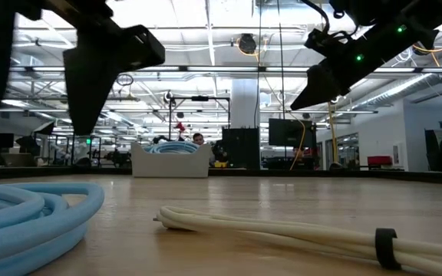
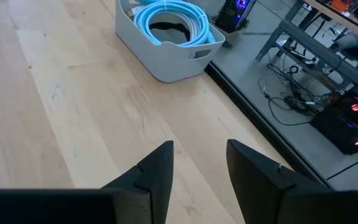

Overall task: Pick & Place USB Port
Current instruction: Put the blue HDMI cable into the gray bin

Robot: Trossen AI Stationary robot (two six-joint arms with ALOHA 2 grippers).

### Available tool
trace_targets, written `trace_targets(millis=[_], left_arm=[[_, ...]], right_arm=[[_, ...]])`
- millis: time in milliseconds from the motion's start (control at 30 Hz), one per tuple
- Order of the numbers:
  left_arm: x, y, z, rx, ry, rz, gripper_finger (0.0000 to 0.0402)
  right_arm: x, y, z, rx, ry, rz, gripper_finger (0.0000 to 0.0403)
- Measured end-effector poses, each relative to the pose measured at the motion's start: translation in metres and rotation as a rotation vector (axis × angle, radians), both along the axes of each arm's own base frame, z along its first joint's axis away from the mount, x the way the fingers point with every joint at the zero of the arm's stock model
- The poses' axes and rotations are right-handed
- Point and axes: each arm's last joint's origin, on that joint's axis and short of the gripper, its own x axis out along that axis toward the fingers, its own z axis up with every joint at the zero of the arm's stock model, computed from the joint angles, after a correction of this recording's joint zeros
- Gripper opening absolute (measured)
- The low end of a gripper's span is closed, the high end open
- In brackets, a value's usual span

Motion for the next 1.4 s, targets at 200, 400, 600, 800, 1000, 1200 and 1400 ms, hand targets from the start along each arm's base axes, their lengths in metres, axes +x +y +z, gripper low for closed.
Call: trace_targets(millis=[200, 400, 600, 800, 1000, 1200, 1400], left_arm=[[-0.005, -0.006, -0.017, -0.022, -0.021, -0.019, 0.0263], [-0.002, -0.002, -0.007, 0.06, -0.123, -0.026, 0.0254], [-0.002, -0.001, -0.009, 0.055, -0.11, -0.033, 0.0242], [-0.001, 0.002, -0.01, 0.065, -0.101, 0.011, 0.0242], [-0.003, -0.002, -0.01, 0.045, -0.09, 0.048, 0.0241], [-0.012, -0.02, -0.015, 0.006, -0.06, 0.036, 0.0241], [-0.014, -0.039, -0.042, 0.017, -0.031, -0.006, 0.0247]], right_arm=[[0.0, -0.005, 0.0, -0.003, 0.001, -0.02, 0.0141], [0.0, -0.007, 0.001, -0.005, -0.001, -0.025, 0.0141], [0.001, -0.006, 0.0, 0.046, -0.016, 0.013, 0.0141], [0.001, -0.001, 0.0, 0.132, -0.047, 0.077, 0.0141], [0.001, 0.006, 0.0, 0.152, -0.053, 0.1, 0.0141], [-0.002, 0.011, -0.004, 0.187, -0.03, 0.095, 0.0141], [-0.004, 0.012, -0.007, 0.226, -0.025, 0.068, 0.0141]])
